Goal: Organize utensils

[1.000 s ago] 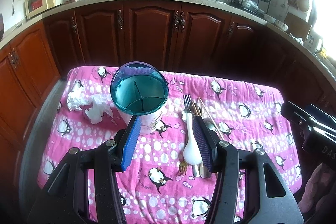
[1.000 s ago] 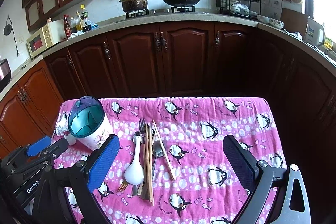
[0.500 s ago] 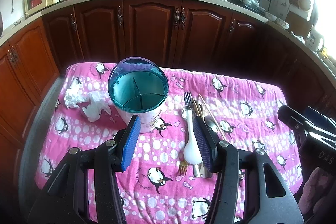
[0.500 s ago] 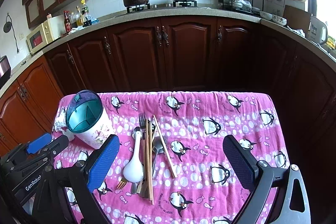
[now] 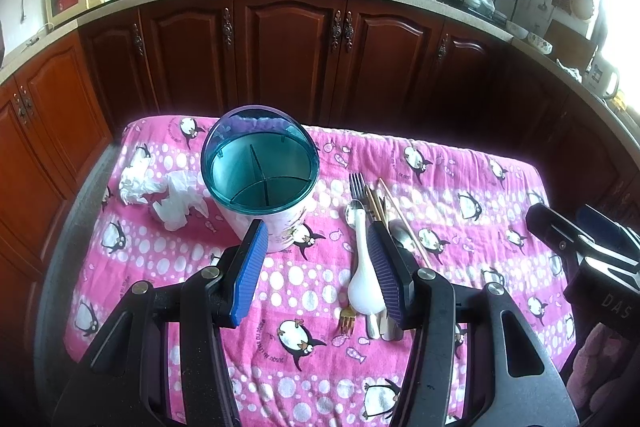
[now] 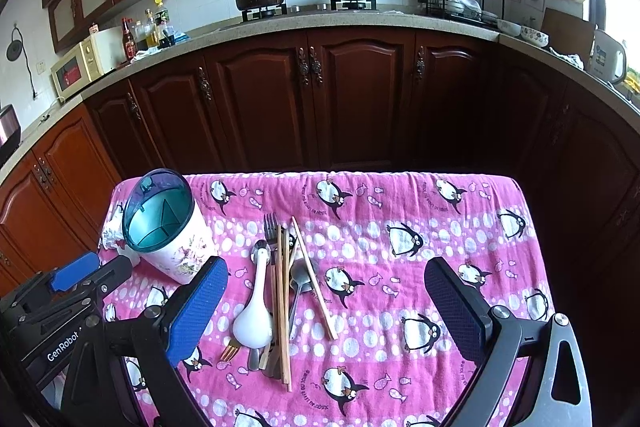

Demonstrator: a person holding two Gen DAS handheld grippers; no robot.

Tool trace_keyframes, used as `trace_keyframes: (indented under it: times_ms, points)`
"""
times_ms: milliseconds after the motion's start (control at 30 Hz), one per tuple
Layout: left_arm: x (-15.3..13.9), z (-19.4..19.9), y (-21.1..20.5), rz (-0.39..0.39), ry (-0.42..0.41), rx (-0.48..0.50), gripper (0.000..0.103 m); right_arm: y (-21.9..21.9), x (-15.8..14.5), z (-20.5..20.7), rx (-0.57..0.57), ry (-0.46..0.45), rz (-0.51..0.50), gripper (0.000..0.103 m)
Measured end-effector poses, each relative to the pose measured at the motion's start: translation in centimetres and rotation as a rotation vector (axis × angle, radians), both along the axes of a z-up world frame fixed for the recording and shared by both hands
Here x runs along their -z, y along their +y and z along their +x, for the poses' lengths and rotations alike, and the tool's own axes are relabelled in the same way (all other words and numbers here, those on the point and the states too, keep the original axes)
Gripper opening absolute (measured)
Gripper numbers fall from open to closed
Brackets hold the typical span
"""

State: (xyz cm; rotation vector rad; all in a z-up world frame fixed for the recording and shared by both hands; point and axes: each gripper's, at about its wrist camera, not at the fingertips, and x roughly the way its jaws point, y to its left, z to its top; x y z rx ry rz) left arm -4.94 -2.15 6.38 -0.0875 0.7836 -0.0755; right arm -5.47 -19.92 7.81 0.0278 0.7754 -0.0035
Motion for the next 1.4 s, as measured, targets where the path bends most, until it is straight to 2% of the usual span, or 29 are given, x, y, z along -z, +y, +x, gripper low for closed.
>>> trace_keyframes:
  times_ms: [900,1167,1333,1400]
  points:
    - [1.1,1.3,-0.7,-0.008,0.036,0.012,0.052,-0.6,1.3,1.0,0.0,0.03,-0.001,0.098]
    - [3.2,2.1,-1.6,-0.045,0.097,0.078,0.052,-1.6,4.1,1.9,-0.06,0.072,0.029,0.098]
    - [6.0,3.5,-3.0,-0.019,0.162,0.134,0.051,-2.4,7.9,3.4,-0.111,0.139,0.067,0.081]
    - [6.8,4.1,-3.6,-0.016,0.171,0.157,0.047,-3.0,9.4,4.4,-0.126,0.172,0.108,0.067]
